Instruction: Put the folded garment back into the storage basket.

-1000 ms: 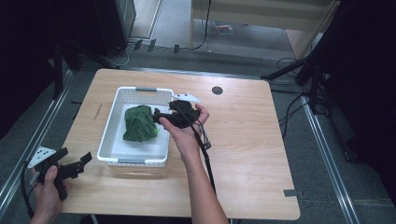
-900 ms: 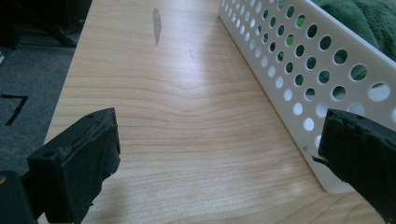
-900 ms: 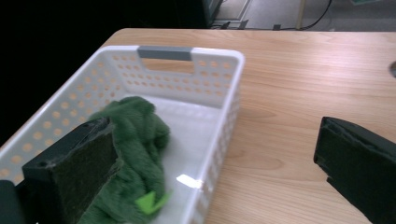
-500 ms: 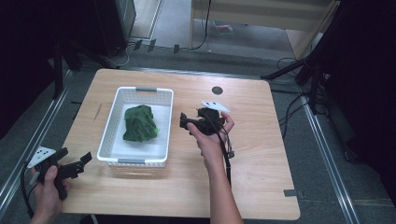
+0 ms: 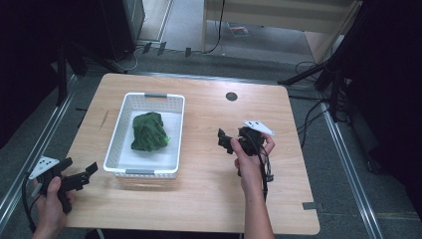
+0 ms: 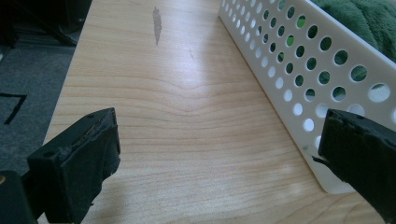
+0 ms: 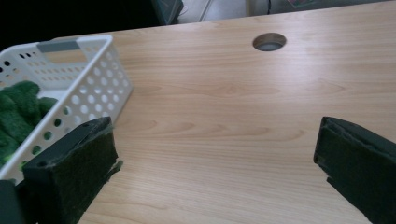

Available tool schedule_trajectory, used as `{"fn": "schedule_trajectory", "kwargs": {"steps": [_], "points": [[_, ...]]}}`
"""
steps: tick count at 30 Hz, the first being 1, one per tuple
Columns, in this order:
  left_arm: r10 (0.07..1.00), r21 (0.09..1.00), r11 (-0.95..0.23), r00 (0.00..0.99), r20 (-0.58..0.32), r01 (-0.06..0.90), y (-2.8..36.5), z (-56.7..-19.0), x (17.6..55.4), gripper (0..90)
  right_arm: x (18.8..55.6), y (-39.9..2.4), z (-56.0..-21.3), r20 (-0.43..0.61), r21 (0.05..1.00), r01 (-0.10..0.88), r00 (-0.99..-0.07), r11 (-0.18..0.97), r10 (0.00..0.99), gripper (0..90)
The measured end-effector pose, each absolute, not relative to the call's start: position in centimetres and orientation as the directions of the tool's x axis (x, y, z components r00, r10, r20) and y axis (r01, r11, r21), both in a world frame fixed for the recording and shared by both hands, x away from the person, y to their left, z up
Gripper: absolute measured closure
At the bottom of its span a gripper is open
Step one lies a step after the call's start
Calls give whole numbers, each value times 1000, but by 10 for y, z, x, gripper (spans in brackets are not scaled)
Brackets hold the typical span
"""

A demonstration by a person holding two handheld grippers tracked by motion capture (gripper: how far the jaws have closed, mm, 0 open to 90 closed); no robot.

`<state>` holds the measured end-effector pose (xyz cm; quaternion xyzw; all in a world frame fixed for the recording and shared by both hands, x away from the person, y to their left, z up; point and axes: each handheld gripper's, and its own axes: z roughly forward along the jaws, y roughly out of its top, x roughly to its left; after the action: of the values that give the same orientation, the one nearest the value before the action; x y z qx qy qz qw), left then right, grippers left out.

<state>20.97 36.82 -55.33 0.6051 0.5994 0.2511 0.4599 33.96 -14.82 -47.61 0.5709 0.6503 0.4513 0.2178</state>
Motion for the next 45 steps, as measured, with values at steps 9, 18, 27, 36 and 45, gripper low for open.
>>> {"fn": "schedule_trajectory", "kwargs": {"steps": [9, 18, 27, 36, 45], "points": [[957, 857, 140, 154, -245, 496, 368, -553, 210, 0, 331, -175, -490, 210, 834, 550, -226, -53, 951, 0], [956, 855, 144, 153, -251, 499, 368, -553, 210, 0, 319, -204, -508, 195, 825, 562, -180, -62, 964, 0], [956, 855, 143, 154, -250, 499, 369, -553, 210, 0, 308, -228, -523, 185, 817, 573, -153, -66, 971, 0], [956, 856, 144, 153, -249, 497, 368, -553, 210, 0, 293, -258, -539, 215, 794, 596, -95, -117, 972, 0], [956, 856, 144, 153, -250, 497, 368, -553, 210, 0, 281, -282, -545, 252, 780, 602, -52, -172, 966, 0]]}}
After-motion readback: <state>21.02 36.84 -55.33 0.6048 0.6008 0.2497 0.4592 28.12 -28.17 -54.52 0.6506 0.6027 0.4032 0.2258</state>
